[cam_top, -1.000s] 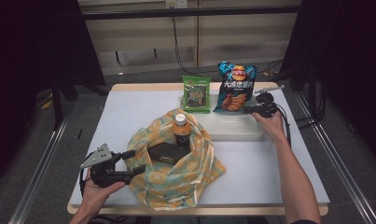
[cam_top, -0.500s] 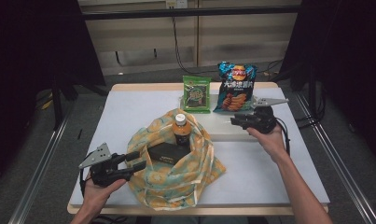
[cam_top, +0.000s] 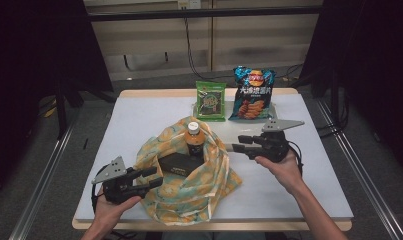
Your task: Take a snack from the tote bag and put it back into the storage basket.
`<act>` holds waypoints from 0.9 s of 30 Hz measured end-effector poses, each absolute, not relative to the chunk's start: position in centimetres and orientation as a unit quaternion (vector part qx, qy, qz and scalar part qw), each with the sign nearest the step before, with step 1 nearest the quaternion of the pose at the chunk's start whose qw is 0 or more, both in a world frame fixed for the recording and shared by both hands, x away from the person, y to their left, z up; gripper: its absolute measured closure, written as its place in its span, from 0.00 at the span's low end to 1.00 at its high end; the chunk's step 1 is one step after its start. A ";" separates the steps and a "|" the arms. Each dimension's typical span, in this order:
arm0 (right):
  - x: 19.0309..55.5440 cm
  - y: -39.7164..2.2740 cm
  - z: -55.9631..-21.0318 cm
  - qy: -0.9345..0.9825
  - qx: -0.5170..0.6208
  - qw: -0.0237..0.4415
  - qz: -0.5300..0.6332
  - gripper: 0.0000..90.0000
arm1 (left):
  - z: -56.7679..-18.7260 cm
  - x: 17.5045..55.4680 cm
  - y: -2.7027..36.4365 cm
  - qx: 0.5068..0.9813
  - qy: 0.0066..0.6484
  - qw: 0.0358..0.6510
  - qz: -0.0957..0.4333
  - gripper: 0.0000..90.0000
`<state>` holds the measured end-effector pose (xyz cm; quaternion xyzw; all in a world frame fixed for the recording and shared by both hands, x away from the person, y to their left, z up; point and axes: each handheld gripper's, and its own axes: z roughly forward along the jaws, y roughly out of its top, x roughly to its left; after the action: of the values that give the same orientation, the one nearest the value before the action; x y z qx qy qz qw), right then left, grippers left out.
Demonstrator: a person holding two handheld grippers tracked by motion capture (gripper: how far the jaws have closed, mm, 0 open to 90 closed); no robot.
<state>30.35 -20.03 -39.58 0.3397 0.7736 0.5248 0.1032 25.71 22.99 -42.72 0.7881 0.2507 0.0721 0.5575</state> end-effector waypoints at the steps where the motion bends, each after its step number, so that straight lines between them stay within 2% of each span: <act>1: 30.0 -19.7 -39.6 0.776 0.334 0.098 0.526 0.61 | -42.8 25.7 22.8 0.791 0.249 0.555 0.067 0.60; 7: 28.7 -17.5 -39.8 0.781 0.303 0.086 0.540 0.55 | -43.3 25.7 21.5 0.802 0.239 0.544 0.055 0.57; 10: 28.5 -16.1 -40.3 0.787 0.294 0.077 0.537 0.51 | -43.8 25.7 21.0 0.808 0.242 0.535 0.055 0.47; 11: 28.4 -15.7 -40.5 0.789 0.293 0.072 0.536 0.50 | -43.9 25.7 20.9 0.809 0.242 0.533 0.055 0.46; 19: 28.0 -13.1 -41.7 0.802 0.284 0.060 0.522 0.40 | -44.2 25.6 19.8 0.821 0.231 0.520 0.050 0.49; 27: 28.1 -11.3 -41.9 0.804 0.275 0.047 0.525 0.39 | -44.6 25.5 18.0 0.838 0.204 0.505 0.031 0.51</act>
<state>28.06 -11.33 -41.87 0.2746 0.8040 0.5253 0.0474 25.49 17.98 -44.59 0.8378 0.2042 0.0313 0.5054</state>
